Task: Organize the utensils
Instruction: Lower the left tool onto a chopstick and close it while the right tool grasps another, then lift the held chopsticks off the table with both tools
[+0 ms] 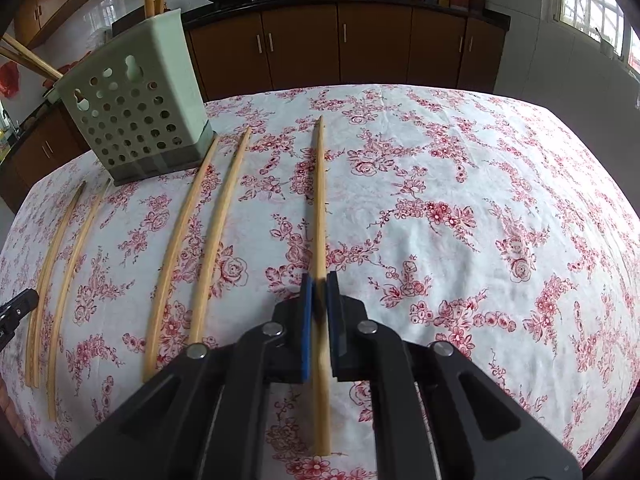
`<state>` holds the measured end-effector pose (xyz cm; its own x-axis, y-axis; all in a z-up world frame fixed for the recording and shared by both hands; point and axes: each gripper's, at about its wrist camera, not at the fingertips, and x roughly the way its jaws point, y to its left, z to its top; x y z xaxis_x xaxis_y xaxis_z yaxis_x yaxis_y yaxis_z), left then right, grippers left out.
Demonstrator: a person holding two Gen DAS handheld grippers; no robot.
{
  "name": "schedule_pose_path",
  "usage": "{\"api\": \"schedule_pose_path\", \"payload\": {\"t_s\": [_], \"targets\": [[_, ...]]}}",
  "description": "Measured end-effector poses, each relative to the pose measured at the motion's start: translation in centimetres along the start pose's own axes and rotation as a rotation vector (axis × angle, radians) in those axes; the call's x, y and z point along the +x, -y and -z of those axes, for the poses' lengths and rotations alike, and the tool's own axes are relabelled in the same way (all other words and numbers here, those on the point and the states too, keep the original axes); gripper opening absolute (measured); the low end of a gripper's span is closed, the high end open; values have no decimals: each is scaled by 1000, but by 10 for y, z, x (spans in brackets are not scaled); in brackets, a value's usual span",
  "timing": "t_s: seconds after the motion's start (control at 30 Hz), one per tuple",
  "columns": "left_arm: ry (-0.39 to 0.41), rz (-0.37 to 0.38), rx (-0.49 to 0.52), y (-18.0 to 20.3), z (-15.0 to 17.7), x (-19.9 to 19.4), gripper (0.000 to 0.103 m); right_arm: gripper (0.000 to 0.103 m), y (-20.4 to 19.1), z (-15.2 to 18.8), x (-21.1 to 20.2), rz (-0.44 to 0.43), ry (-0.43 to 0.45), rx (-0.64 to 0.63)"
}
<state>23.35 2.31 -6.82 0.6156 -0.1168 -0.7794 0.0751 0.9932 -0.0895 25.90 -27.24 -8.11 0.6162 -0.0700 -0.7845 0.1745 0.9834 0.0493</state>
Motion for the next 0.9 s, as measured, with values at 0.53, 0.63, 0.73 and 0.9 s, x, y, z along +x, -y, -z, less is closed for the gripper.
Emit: {"api": "schedule_pose_path", "payload": {"t_s": [0.53,0.63,0.73,0.9], "targets": [[15,-75,-132,-28,-20,13,7,8,1,-14,11,30,17,-33],[12,-49,-130,-39,-20,12,8,8,13,-20,15,63,22,-8],[10,-24,-115,-42,-16,10,8,8,24,-22,16,66,22,10],[22,-8,-93,-40,-9,7,8,9,26,-18,14,53,29,1]]}}
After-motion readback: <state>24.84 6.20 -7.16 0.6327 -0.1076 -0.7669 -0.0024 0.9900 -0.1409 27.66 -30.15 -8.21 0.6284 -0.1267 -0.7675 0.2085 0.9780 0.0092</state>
